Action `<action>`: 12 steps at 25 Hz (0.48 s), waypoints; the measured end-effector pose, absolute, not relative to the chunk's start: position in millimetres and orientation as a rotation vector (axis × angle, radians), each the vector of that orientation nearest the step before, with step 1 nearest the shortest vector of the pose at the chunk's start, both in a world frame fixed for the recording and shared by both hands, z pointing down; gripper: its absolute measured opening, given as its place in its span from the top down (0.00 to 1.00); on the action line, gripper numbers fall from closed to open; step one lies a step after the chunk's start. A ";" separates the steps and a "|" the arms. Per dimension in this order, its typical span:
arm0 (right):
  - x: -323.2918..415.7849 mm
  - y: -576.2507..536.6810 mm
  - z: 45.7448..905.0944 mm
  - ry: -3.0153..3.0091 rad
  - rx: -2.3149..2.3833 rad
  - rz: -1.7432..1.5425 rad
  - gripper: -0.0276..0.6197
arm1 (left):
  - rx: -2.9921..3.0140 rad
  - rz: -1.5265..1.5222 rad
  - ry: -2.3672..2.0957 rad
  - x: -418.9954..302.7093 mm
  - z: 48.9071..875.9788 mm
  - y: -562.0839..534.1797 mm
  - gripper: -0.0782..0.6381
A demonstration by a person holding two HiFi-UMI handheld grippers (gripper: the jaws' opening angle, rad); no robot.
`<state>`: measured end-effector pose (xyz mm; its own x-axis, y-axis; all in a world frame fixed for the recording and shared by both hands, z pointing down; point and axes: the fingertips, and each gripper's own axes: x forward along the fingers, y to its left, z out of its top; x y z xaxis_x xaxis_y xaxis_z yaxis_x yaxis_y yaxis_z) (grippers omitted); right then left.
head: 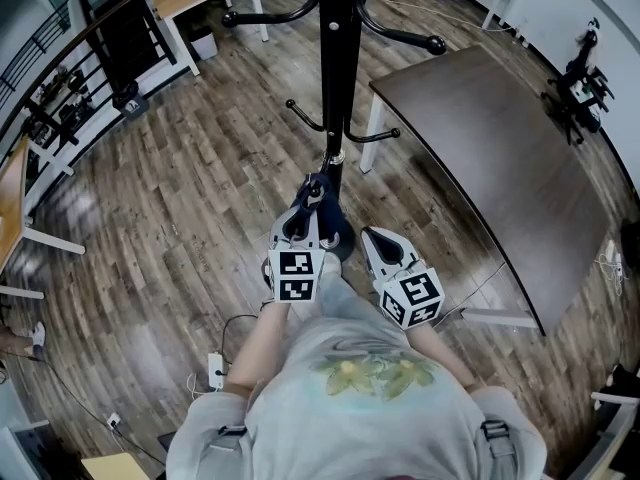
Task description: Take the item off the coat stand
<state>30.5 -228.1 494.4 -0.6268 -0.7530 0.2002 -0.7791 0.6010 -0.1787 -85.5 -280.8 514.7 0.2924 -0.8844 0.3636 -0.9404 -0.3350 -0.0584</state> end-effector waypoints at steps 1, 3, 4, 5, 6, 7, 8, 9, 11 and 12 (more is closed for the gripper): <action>30.3 -227.2 494.0 -2.718 1.303 0.380 0.95 | 2.387 0.498 -1.706 -85.8 513.4 -279.7 0.83; 29.8 -225.3 493.5 -2.721 1.300 0.379 0.95 | 2.388 0.495 -1.710 -86.3 511.3 -276.9 0.83; 29.1 -224.4 493.5 -2.722 1.298 0.379 0.95 | 2.390 0.493 -1.710 -86.5 510.3 -275.3 0.83; 28.0 -223.5 493.7 -2.724 1.295 0.380 0.95 | 2.393 0.491 -1.709 -86.8 509.4 -273.6 0.83; 26.7 -222.3 494.1 -2.725 1.292 0.382 0.95 | 2.397 0.488 -1.708 -87.3 508.4 -271.6 0.83; 25.2 -221.0 494.6 -2.727 1.288 0.384 0.95 | 2.400 0.486 -1.707 -87.8 507.3 -269.6 0.83; 23.8 -219.6 495.1 -2.728 1.282 0.385 0.95 | 2.404 0.484 -1.706 -88.0 506.4 -267.3 0.83; 22.6 -218.1 495.7 -2.730 1.275 0.386 0.95 | 2.406 0.483 -1.705 -88.0 505.7 -264.9 0.83; 20.8 -215.2 496.8 -2.735 1.260 0.387 0.95 | 2.406 0.483 -1.704 -87.6 505.3 -259.8 0.83; 19.8 -214.1 497.1 -2.737 1.252 0.388 0.95 | 2.405 0.481 -1.704 -87.6 505.1 -257.5 0.83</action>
<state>19.8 -214.1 497.1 -0.6548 -0.7286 0.2009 -0.7557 0.6279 -0.1860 -87.6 -257.5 505.1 0.3012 -0.8886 0.3459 -0.9383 -0.3409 -0.0587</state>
